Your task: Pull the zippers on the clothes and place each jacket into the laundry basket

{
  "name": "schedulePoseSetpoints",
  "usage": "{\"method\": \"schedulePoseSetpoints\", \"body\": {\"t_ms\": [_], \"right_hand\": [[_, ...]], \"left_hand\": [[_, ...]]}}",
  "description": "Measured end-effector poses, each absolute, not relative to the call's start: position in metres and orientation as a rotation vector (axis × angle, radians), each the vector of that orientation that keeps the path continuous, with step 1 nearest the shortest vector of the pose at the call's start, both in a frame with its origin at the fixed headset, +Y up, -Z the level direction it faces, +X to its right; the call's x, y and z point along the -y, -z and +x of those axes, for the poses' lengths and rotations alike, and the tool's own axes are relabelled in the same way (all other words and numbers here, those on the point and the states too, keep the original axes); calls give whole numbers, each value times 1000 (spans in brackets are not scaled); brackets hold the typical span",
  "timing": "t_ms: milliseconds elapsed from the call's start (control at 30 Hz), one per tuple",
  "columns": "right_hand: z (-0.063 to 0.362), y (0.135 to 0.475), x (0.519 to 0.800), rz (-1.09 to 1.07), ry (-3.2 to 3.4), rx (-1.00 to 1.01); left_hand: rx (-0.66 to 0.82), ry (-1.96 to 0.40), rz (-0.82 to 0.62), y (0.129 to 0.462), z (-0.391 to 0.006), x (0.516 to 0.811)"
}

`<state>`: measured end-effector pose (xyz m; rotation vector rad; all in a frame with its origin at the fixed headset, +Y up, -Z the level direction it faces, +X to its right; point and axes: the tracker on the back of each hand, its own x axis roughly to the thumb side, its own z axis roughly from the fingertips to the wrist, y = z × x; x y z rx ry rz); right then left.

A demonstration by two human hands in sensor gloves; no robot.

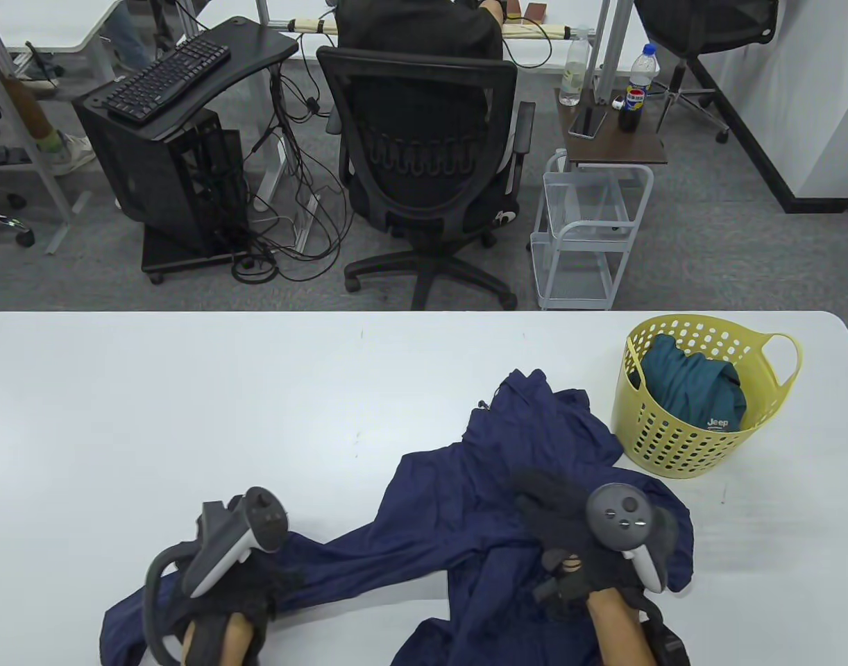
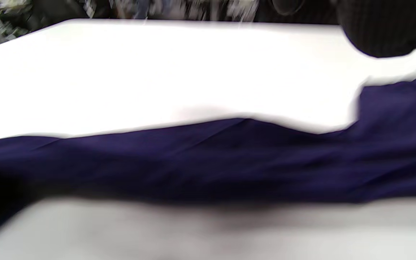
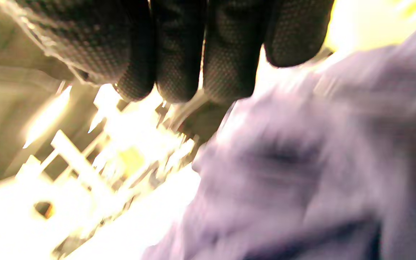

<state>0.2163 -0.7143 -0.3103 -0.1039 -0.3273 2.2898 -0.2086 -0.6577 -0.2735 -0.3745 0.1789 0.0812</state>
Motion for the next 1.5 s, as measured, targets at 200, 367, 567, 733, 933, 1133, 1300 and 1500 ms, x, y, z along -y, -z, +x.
{"method": "schedulePoseSetpoints", "body": {"t_ms": [200, 367, 567, 733, 933, 1133, 1300, 1500], "right_hand": [[294, 303, 738, -574, -2330, 335], [295, 312, 761, -721, -2378, 24], [279, 321, 767, -733, -2591, -107], [255, 323, 758, -604, -2643, -28], [235, 310, 738, -415, -2406, 195], [202, 303, 741, -208, -1903, 154], [162, 306, 753, 65, -1651, -133], [142, 304, 756, 243, -1579, -330]], "left_hand": [[-49, -270, -158, 291, -115, 663], [36, -184, -240, 304, -49, 687], [69, -131, -289, 306, -19, 719], [81, -89, -287, 302, -24, 735], [96, -176, -155, 289, -37, 722], [167, -331, -78, 279, -38, 715], [159, -439, -86, 284, -51, 722], [93, -463, -81, 296, -73, 731]]}}
